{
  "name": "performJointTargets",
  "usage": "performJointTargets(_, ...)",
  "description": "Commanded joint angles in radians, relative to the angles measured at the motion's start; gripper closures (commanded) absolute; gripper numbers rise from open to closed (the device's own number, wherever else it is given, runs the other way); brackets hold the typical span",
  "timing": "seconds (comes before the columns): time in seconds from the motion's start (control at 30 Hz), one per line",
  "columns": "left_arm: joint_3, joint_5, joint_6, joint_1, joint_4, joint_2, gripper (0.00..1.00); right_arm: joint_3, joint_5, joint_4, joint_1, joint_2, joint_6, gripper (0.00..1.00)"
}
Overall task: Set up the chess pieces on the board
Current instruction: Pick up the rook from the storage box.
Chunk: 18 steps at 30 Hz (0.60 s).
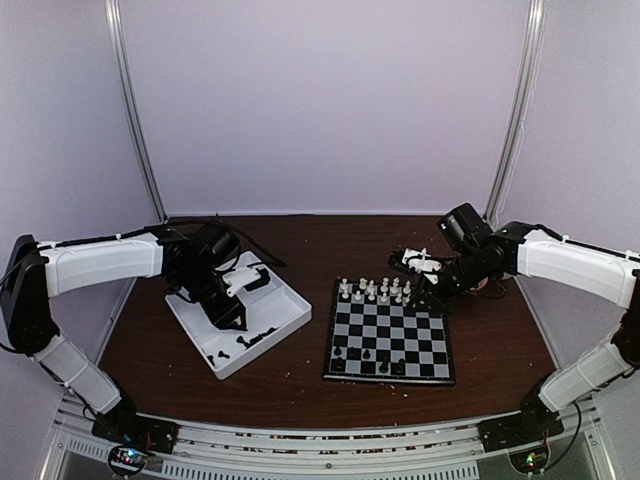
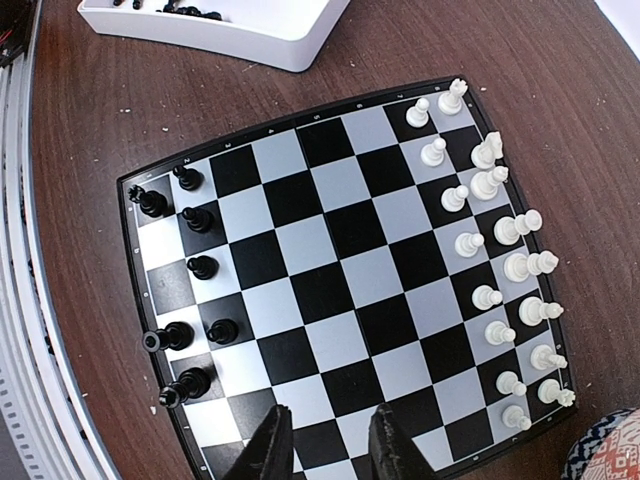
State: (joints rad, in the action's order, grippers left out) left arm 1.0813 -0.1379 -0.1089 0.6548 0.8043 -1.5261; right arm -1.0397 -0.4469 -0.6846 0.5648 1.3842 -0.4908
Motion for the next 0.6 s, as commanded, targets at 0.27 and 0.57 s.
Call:
performJointTargets(0.27, 0.046, -0.050, -0.434, -0.011, -0.029, -0.139, 0.61, 0.009, -0.019, -0.008, -0.006, 0.001, -0.003, 0.72)
performJointTargets(0.57, -0.011, -0.049, -0.462, -0.010, -0.061, -0.123, 0.61, 0.011, -0.021, -0.011, -0.011, 0.007, -0.005, 0.73)
